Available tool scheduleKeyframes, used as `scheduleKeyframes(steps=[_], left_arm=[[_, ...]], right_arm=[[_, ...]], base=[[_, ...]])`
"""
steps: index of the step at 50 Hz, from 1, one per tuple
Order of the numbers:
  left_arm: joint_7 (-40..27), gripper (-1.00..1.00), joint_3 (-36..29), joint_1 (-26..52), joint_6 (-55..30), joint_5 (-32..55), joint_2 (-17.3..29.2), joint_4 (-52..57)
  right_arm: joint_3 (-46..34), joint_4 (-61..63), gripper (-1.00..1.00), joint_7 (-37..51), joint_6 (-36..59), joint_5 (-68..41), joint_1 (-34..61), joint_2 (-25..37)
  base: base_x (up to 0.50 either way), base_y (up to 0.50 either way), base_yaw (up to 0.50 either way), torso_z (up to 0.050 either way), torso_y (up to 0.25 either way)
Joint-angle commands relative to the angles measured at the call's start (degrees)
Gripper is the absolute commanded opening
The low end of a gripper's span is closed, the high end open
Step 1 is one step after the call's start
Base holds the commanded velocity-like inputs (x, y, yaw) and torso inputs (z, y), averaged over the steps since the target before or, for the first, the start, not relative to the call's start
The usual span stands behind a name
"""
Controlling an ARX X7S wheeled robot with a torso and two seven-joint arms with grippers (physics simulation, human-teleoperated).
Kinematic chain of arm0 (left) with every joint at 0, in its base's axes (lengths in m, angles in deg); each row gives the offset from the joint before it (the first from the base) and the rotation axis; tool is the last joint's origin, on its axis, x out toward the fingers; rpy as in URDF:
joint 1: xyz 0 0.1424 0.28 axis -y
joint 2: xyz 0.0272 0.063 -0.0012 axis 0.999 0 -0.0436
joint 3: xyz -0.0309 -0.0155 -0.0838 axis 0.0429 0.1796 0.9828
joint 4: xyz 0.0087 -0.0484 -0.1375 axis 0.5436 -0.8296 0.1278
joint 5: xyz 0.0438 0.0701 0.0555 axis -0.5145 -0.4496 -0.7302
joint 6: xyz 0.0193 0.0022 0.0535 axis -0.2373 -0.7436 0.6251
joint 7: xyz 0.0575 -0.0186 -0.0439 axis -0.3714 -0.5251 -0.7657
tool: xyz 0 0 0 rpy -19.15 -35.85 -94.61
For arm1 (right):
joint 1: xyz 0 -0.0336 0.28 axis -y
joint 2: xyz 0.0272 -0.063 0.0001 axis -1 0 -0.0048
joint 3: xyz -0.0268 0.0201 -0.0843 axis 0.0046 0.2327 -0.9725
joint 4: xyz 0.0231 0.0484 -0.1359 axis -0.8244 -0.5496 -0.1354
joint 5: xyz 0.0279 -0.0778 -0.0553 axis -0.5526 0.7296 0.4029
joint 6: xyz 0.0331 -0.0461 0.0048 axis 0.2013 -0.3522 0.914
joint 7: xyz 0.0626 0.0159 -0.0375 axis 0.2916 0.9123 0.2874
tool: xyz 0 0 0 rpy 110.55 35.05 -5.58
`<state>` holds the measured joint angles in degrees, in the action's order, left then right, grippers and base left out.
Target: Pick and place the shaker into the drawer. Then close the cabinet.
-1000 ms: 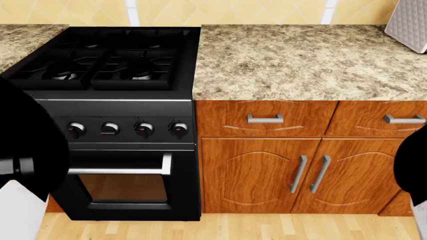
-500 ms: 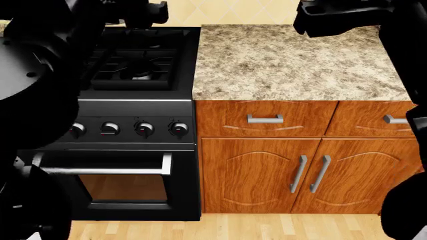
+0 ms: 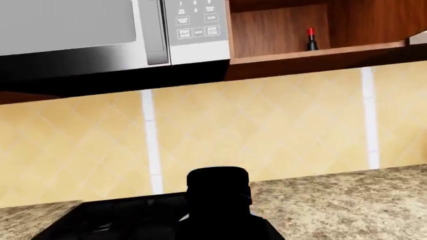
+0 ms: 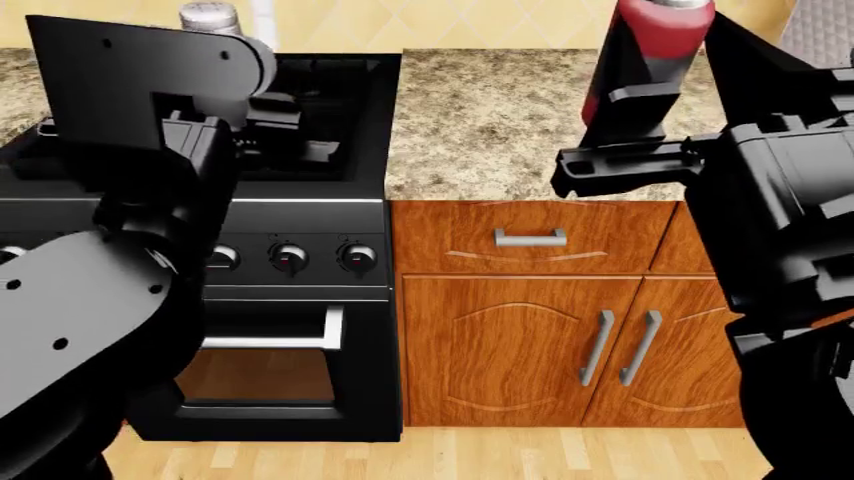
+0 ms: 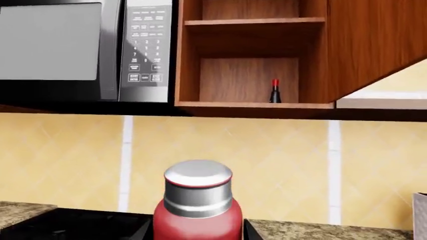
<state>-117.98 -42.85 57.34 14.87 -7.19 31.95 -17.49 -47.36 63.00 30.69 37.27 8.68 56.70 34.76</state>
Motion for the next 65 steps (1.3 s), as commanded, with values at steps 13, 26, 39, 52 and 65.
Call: scheduleKeyframes(steps=[13, 26, 39, 52, 65], left_arm=[[0.1, -1.0, -4.3, -10.3, 8.9, -6.8, 2.8, 2.3], [-2.3, -1.0, -0.9, -9.8, 5.8, -2.6, 3.0, 5.9], [-3.6, -1.0, 0.5, -9.7, 4.3, -0.2, 3.2, 7.6], [-3.8, -1.0, -0.5, -10.3, 5.1, -0.5, 2.8, 7.6], [-4.1, -1.0, -0.7, -10.8, 5.2, -0.1, 2.9, 7.8]], right_arm=[[-3.2, 4.7, -1.0, -8.3, -7.2, 13.7, -12.3, 3.0], [-2.8, 5.7, -1.0, -4.1, -5.2, 8.6, -9.9, 3.1], [-0.9, 5.2, -1.0, -0.2, -5.1, 4.0, -9.3, 3.8], [-0.9, 5.8, -1.0, -1.1, -7.1, 5.3, -12.1, 4.5], [-1.3, 6.0, -1.0, -0.7, -8.1, 5.5, -13.1, 5.1]], base=[[0.0, 0.0, 0.0, 0.0, 0.0], [0.0, 0.0, 0.0, 0.001, 0.0], [-0.35, -0.03, 0.0, 0.0, 0.0], [-0.41, -0.35, 0.0, 0.0, 0.0], [-0.13, -0.49, 0.0, 0.0, 0.0]])
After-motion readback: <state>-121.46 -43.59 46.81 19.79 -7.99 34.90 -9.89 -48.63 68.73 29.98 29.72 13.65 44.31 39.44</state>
